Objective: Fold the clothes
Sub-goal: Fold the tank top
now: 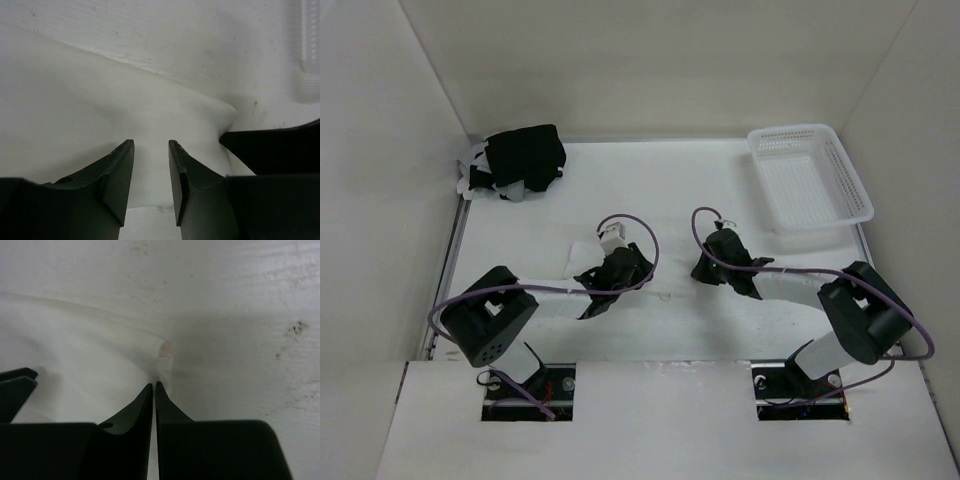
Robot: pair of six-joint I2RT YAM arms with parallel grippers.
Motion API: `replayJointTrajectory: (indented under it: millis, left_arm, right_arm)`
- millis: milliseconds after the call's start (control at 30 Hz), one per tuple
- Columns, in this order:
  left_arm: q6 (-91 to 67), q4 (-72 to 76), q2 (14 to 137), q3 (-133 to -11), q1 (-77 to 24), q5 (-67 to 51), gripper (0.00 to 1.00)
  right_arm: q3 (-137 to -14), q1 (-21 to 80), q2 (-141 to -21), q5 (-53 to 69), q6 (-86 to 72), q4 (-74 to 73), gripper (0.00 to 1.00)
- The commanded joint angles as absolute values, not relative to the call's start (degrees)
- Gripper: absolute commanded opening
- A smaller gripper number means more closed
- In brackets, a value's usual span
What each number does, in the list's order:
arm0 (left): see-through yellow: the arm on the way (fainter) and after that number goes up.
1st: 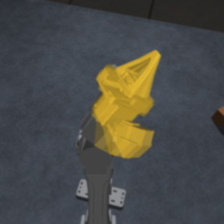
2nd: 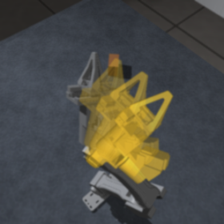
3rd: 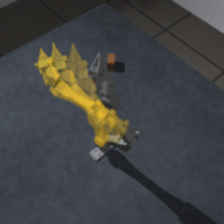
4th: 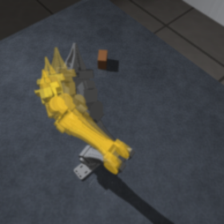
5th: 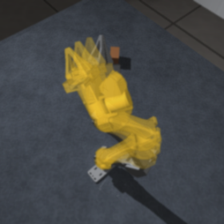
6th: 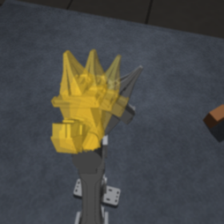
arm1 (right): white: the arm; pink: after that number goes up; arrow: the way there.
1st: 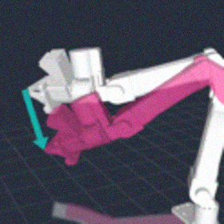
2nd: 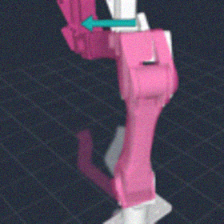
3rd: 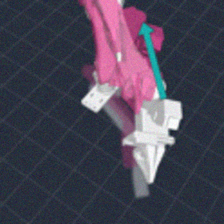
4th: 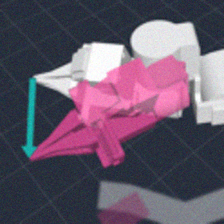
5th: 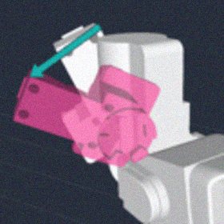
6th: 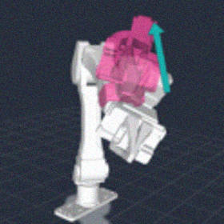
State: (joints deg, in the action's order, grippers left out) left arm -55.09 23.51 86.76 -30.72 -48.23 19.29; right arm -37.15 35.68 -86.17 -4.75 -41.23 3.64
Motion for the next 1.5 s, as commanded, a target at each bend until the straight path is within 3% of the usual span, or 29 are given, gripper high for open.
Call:
replayJointTrajectory:
  millis: [0,167,233,400,700,867,967,1067,1333,1467]
  left_arm:
    - [-57.57,29.35,86.49,-30.33,-46.8,19.87,0.32]
    - [-57.66,29.09,83.33,-28.3,-45.48,19.78,0.32]
    - [-57.31,28.65,81.22,-27.69,-45.57,20.04,0.32]
    - [-57.13,27.6,76.65,-25.58,-44.61,20.3,0.32]
    - [-55.99,24.0,66.99,-24.08,-40.21,19.78,0.32]
    - [-55.2,21.01,61.36,-23.47,-37.4,19.78,0.32]
    - [-54.67,19.43,58.37,-23.38,-35.47,19.78,0.32]
    - [-54.14,18.2,56.43,-24.08,-34.85,19.78,0.32]
    - [-53.7,18.02,57.22,-25.66,-37.13,19.78,0.32]
    - [-53.44,17.49,55.29,-25.14,-36.26,19.69,0.32]
  right_arm:
    - [-34.2,35.29,-86.04,-6.24,-43.41,8.0,0.11]
    - [-32.0,35.46,-83.16,-6.68,-44.56,10.37,0.37]
    - [-30.68,35.46,-79.47,-6.86,-45.52,10.72,0.43]
    - [-26.9,34.67,-74.71,-5.98,-48.69,10.02,0.46]
    - [-26.19,34.93,-85.33,1.4,-52.82,16.6,0.49]
    - [-25.75,35.11,-90.61,4.48,-56.42,23.37,0.39]
    - [-24.97,34.67,-91.15,3.96,-58.09,24.26,0.16]
    - [-23.65,34.41,-86.86,1.77,-58.54,23.56,0.06]
    - [-24.25,34.32,-60.15,-5.18,-51.78,-2.07,0.03]
    - [-32.32,38.44,-56.16,-8.26,-48.96,-12.64,0.03]
